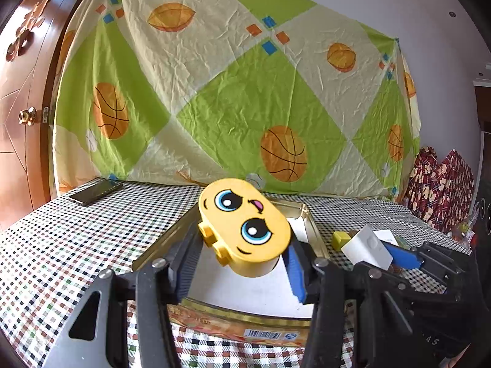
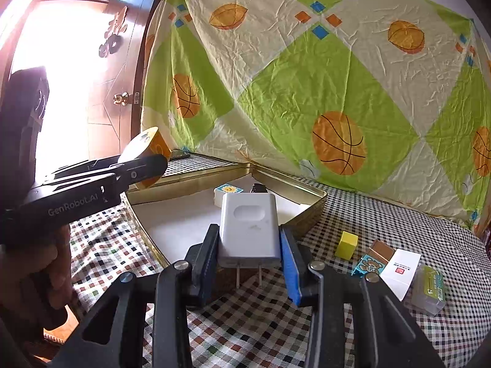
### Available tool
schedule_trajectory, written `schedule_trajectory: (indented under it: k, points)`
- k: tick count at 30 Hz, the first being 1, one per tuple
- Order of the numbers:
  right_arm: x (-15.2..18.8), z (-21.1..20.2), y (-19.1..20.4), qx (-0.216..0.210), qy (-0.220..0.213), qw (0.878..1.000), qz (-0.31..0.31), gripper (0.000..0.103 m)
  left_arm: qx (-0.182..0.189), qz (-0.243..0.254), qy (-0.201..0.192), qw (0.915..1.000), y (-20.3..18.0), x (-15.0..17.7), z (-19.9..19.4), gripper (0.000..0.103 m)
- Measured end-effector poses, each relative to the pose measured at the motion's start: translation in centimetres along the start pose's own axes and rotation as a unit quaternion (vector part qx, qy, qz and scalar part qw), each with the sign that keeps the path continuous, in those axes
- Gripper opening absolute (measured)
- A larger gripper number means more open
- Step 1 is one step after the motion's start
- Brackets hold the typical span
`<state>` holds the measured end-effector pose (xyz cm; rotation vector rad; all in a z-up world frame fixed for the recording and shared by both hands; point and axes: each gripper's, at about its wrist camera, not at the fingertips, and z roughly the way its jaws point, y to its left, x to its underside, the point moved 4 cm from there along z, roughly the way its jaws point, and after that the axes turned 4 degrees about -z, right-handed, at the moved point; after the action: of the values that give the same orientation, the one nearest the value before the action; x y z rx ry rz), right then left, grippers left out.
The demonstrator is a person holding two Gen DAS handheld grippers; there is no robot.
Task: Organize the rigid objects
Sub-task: 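Lower and open the left tool in the tin while the right tool releases the plug beside it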
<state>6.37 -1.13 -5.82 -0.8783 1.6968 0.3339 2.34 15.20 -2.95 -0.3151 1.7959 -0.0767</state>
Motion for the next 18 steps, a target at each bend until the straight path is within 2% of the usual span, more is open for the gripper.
schedule_trajectory:
  k: [4,10,18]
  points:
    - [-0.9,0.5,0.4,-0.006,0.002,1.000,-0.004,0.041,0.006,0.000,0.020,0.9998,0.3,-0.8,0.6,0.050]
    - [-2.0,2.2,0.7,-0.034,0.027,0.999,0.016,0.041,0.013,-0.006,0.074,0.9972,1.0,-1.2,2.9,0.050]
    - [-3.2,6.4,0.5,-0.039,0.091,0.995,0.013,0.041,0.004,0.020,0.129,0.9914,0.7,-1.4,5.5,0.050]
